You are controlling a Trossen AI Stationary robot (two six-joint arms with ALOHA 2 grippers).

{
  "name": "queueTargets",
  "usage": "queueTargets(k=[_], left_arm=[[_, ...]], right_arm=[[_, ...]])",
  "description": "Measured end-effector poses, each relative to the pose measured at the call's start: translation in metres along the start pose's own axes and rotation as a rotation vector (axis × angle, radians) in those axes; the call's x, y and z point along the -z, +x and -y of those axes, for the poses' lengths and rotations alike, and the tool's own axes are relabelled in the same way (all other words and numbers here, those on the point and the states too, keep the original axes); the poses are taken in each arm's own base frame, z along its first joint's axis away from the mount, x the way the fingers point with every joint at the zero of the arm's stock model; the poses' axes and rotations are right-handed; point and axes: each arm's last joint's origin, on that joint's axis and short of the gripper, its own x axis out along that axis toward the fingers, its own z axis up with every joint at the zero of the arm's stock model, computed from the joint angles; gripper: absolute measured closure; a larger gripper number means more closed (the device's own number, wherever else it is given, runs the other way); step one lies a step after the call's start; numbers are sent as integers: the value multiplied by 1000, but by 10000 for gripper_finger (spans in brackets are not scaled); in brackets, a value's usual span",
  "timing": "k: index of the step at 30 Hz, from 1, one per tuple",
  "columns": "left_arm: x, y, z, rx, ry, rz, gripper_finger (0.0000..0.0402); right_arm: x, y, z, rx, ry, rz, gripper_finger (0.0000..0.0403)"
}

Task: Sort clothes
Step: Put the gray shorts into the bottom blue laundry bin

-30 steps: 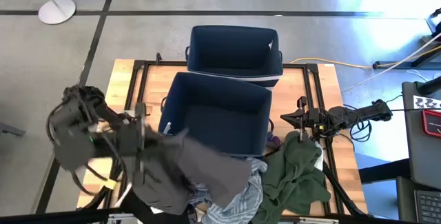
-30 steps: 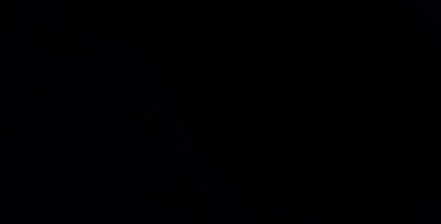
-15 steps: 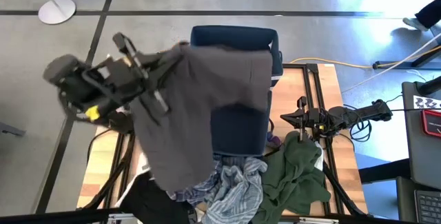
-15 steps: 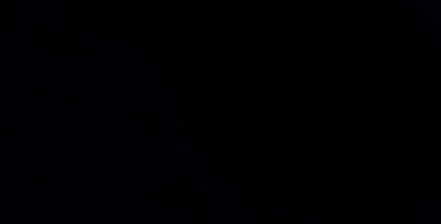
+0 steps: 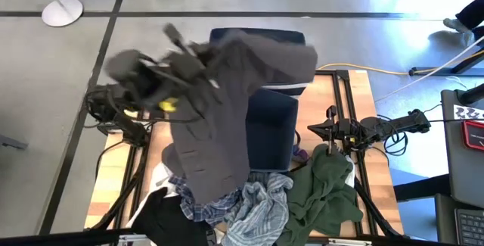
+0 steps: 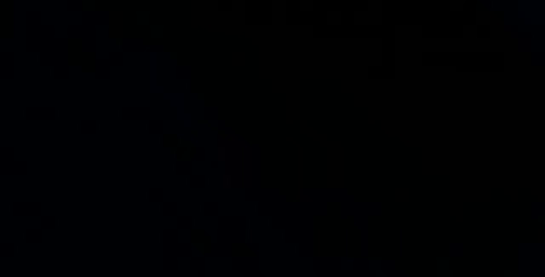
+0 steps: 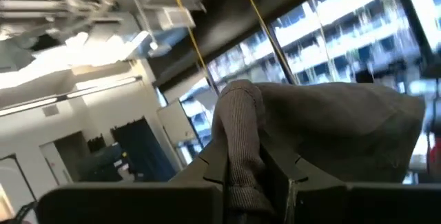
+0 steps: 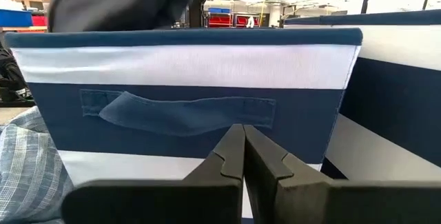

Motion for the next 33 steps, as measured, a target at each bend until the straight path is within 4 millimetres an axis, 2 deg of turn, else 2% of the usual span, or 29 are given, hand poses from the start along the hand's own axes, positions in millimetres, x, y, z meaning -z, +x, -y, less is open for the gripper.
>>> queueTargets(k=[6,10,12,16,22,28,33], left_arm=[[48,19,30,94,131,-213,361],[83,19,43,179,157,-412,360],[97,16,45,283,123,-495,360],[115,11,55,498,42,-637,360],[129,12,71,524,19,-748,359],[158,24,111,544,86,-873,359],[197,29,141,658,124,-1092,359]], right_arm=[[3,0,0,-3,-9,-34,395],[4,0,0,-3,-12,-42,395],[4,0,0,-3,-12,-42,395],[4,0,0,-2,-10,-39,395],[3,0,0,-1,-6,-28,395],[3,0,0,0,-4,-29,395],[3,0,0,-1,-4,-29,395]])
